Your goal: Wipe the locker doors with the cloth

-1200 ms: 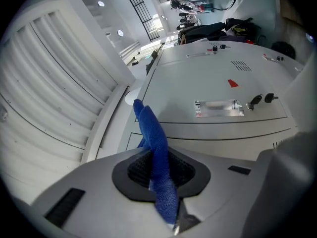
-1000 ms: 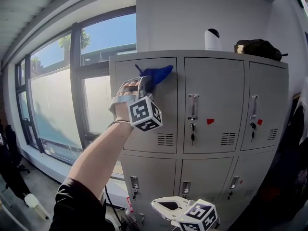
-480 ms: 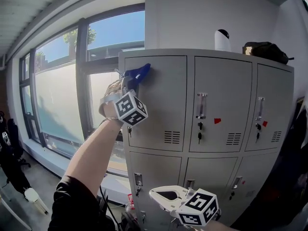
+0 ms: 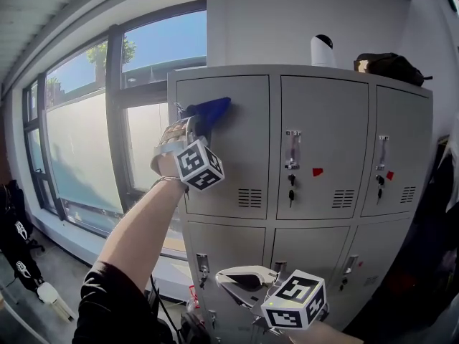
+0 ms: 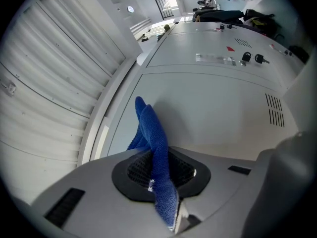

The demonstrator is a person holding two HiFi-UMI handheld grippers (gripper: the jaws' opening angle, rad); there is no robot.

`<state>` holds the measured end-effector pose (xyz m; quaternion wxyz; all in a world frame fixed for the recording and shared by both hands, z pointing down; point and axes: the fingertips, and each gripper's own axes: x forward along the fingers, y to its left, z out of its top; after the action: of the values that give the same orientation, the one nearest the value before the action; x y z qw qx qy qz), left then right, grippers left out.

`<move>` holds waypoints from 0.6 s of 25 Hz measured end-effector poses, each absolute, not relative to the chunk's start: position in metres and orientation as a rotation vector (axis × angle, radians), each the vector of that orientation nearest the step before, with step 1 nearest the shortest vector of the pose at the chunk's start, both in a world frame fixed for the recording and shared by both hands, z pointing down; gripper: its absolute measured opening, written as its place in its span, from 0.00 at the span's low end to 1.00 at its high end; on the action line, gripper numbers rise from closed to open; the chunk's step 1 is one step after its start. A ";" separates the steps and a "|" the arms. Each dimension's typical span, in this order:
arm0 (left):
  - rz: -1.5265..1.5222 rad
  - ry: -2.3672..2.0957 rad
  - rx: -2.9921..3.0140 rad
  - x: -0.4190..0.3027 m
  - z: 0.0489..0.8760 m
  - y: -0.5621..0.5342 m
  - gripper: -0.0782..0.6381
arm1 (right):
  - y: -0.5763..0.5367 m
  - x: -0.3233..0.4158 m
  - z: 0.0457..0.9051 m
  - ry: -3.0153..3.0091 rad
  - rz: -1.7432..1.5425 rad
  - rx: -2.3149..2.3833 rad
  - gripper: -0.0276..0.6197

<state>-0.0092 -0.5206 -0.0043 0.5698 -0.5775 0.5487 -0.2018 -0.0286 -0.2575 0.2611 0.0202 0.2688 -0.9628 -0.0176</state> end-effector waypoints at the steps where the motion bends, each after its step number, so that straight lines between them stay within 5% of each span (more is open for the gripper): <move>1: -0.472 1.272 -1.359 -0.004 -0.002 -0.518 0.19 | -0.257 -0.029 0.262 -2.988 -0.049 0.832 0.05; 15: -0.464 0.977 -1.349 0.107 0.041 -0.478 0.19 | -0.266 -0.022 0.280 -2.993 0.038 0.827 0.05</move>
<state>0.1068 -0.4775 0.0408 0.6491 -0.5934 0.4299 -0.2040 -0.0223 -0.2663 0.2796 0.0179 0.2663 -0.9636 0.0122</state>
